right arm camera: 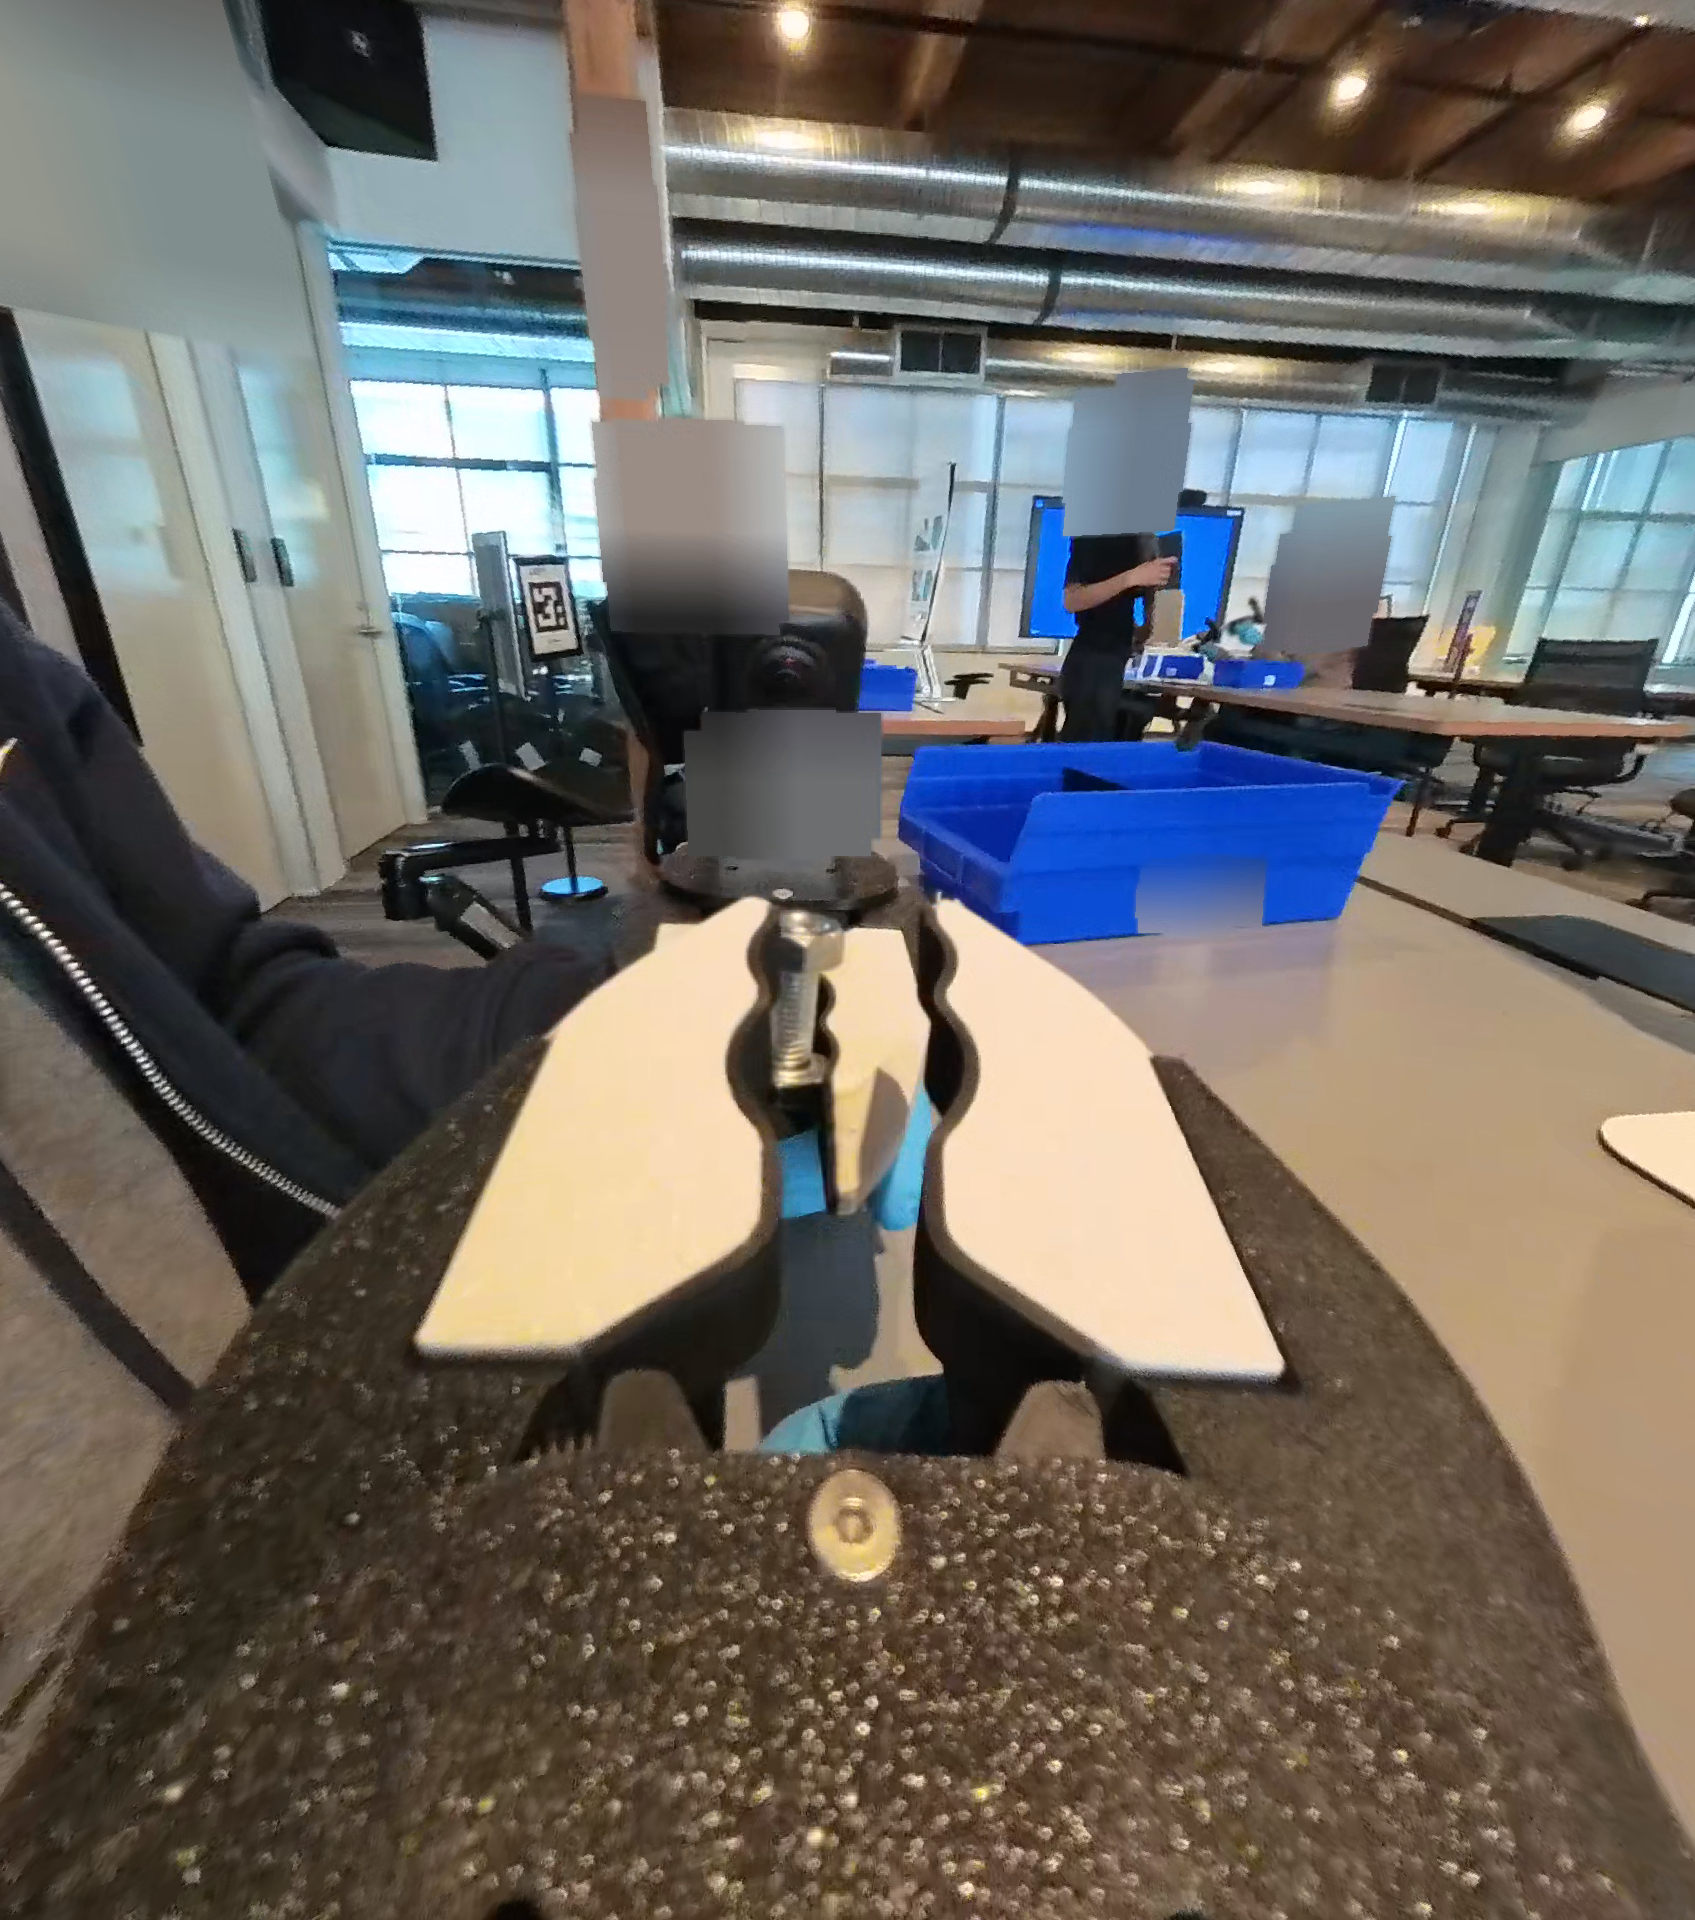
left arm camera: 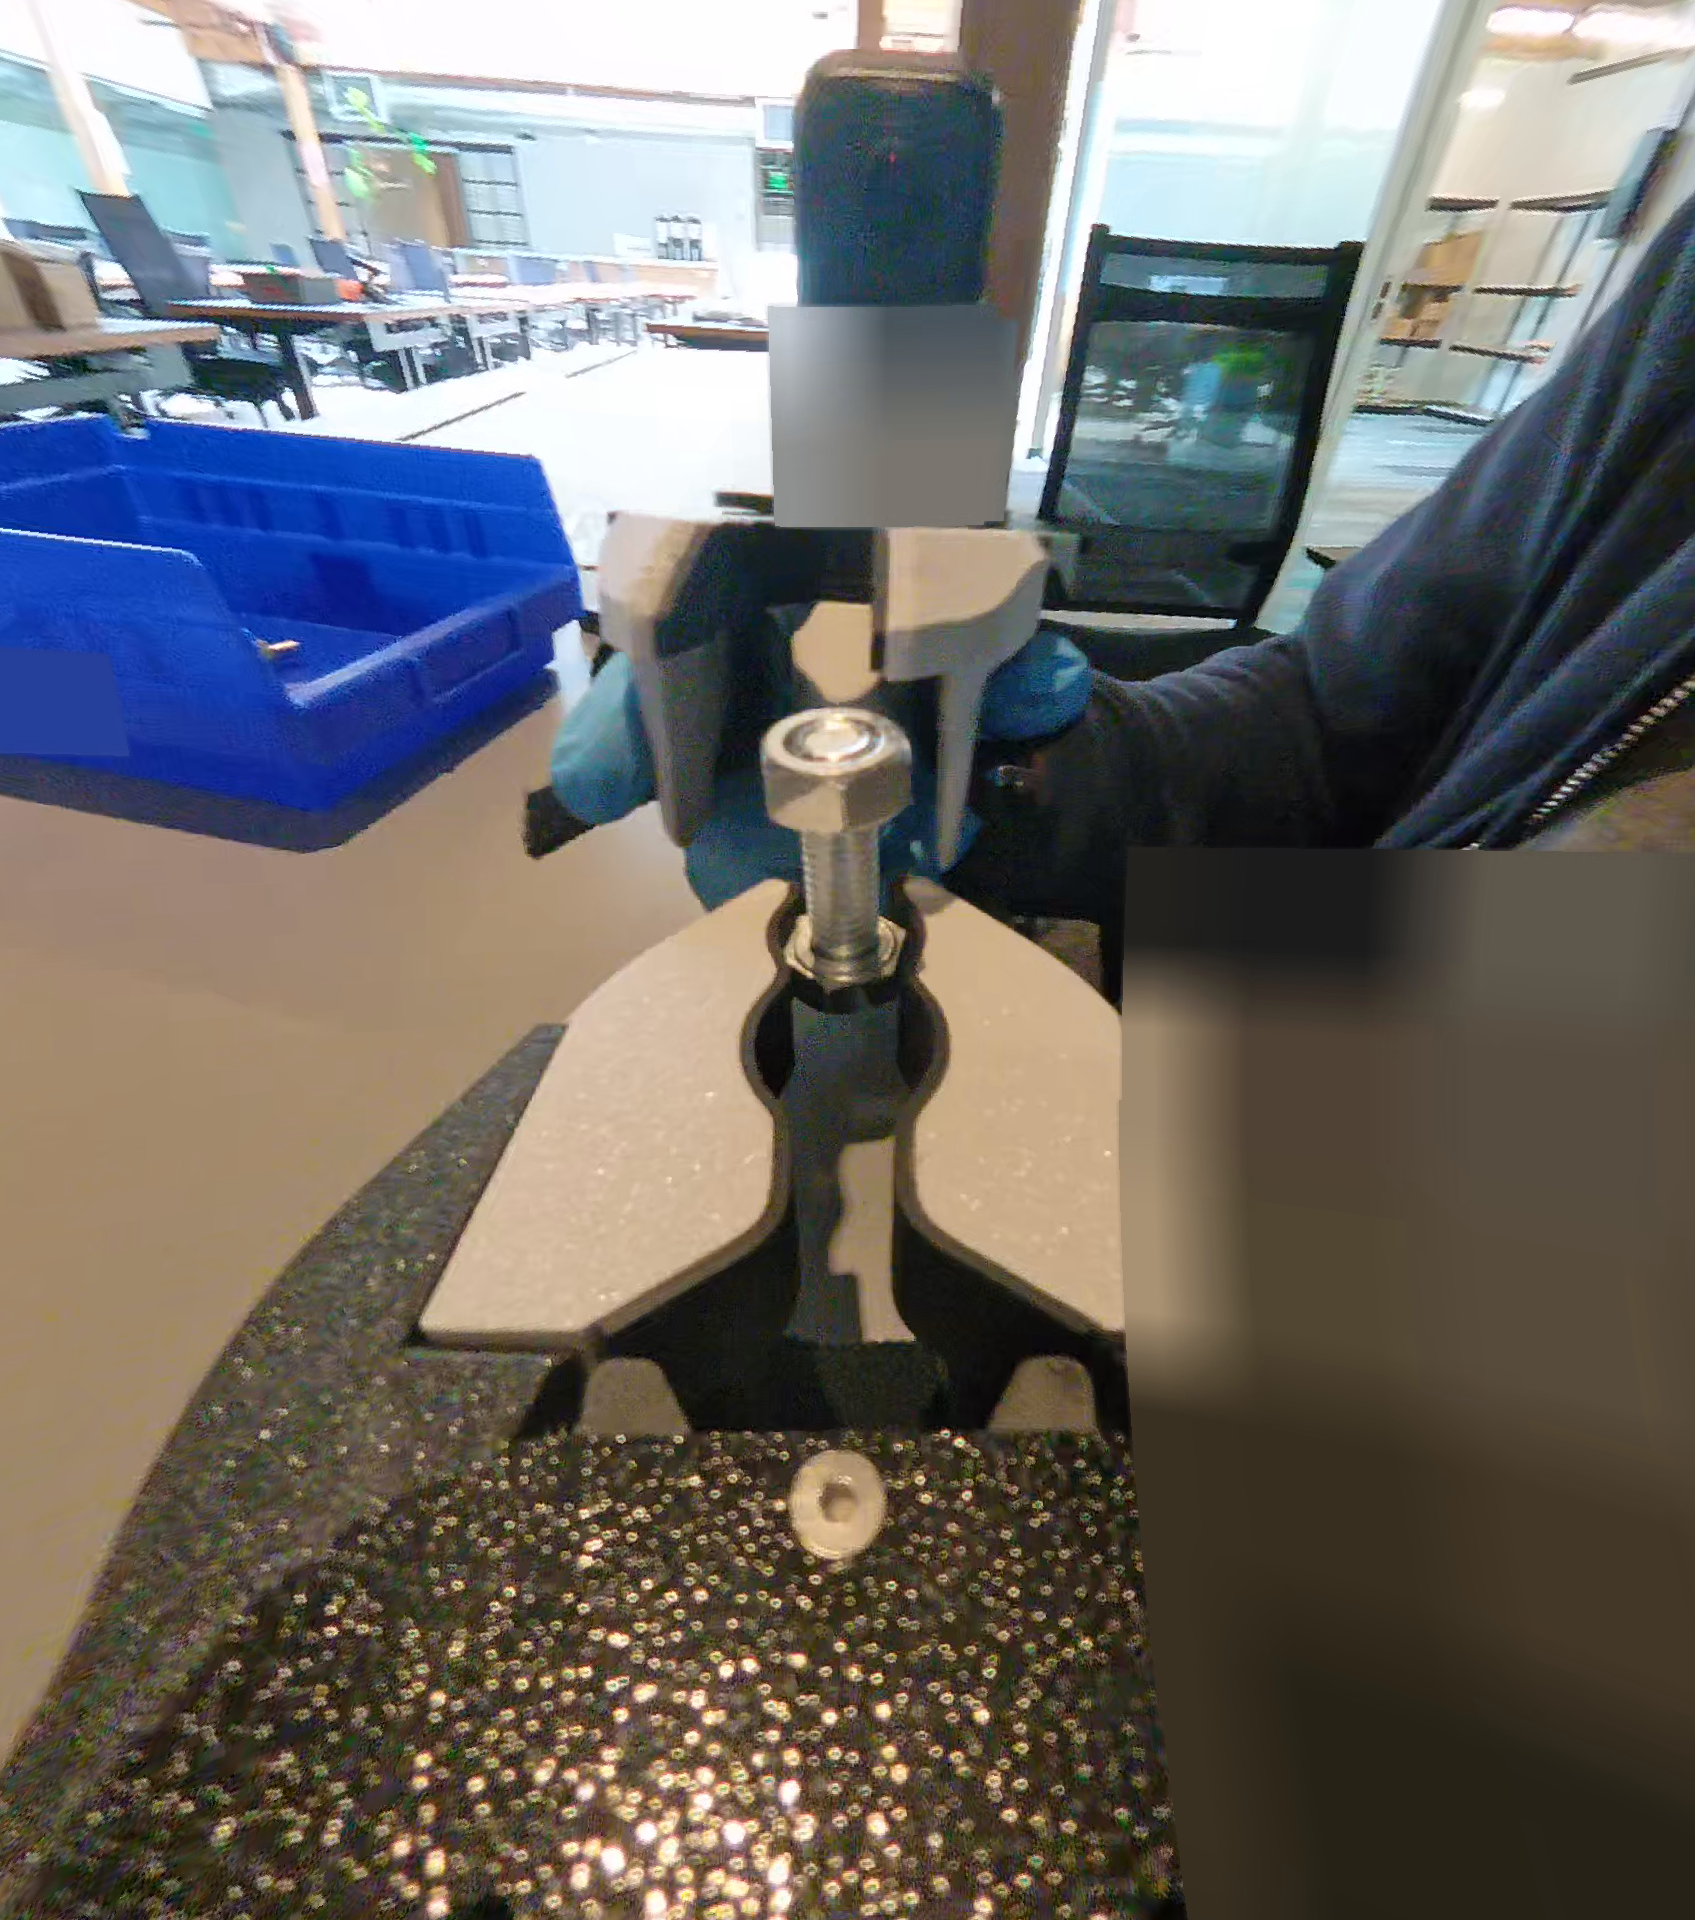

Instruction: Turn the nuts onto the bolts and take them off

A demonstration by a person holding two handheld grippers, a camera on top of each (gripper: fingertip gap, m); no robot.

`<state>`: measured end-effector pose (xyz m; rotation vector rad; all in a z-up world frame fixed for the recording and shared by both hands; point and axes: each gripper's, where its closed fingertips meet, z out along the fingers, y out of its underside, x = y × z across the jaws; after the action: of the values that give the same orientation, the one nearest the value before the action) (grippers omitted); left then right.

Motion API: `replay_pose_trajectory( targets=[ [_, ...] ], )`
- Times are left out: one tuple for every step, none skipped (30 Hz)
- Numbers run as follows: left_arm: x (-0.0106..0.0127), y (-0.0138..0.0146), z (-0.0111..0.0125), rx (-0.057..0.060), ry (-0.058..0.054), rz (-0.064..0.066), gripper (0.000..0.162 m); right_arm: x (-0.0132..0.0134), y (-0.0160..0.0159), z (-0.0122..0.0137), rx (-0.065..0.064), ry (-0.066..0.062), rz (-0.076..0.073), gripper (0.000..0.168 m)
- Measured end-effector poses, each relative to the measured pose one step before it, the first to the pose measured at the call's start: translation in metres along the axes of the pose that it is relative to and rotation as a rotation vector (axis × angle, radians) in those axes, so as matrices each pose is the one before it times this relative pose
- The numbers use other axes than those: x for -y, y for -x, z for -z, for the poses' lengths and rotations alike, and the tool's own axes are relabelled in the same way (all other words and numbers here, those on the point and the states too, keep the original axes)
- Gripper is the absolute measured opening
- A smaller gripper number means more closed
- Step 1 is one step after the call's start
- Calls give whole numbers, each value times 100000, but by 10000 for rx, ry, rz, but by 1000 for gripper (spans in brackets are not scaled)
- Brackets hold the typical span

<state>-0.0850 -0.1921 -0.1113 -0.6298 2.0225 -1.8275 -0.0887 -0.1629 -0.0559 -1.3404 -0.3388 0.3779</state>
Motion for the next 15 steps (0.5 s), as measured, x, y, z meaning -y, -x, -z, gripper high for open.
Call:
replay_pose_trajectory(
  targets=[
    [1,-111,2,-96,0,32,15,-152,93,-77,120,101,-20,25],
    [-27,-170,-7,-116,14,13,14,-273,106,-118,130,174,1,25],
    [-37,-192,-40,-126,33,0,15,-268,151,-119,139,174,11,25],
    [-40,-45,-31,-25,35,-12,15,-88,158,-79,151,67,-29,25],
    [-11,11,-11,4,11,9,14,-27,83,-48,92,20,-49,25],
    [-4,19,5,-4,4,17,14,-20,16,-31,12,11,-18,25],
    [5,28,-4,1,-2,25,14,7,-1,-12,-34,-12,33,24],
    [-15,52,1,20,6,27,14,-33,7,-45,-57,7,70,24],
    [-32,108,-25,64,31,24,14,-96,-17,-62,-81,44,88,24],
    [-70,86,-60,50,57,17,14,-112,0,-94,-76,54,91,25],
    [-90,59,-76,45,75,5,15,-152,72,-118,-46,75,97,24],
    [-95,16,-84,31,79,-20,15,-154,62,-133,-55,79,113,25],
    [-53,44,-55,43,50,-13,14,-103,22,-102,-78,47,107,25],
    [-31,-7,-12,12,18,-20,15,-78,42,-72,-38,28,42,24],
    [24,13,12,26,-15,-19,15,-52,47,-8,0,17,-32,23]
  ],
)
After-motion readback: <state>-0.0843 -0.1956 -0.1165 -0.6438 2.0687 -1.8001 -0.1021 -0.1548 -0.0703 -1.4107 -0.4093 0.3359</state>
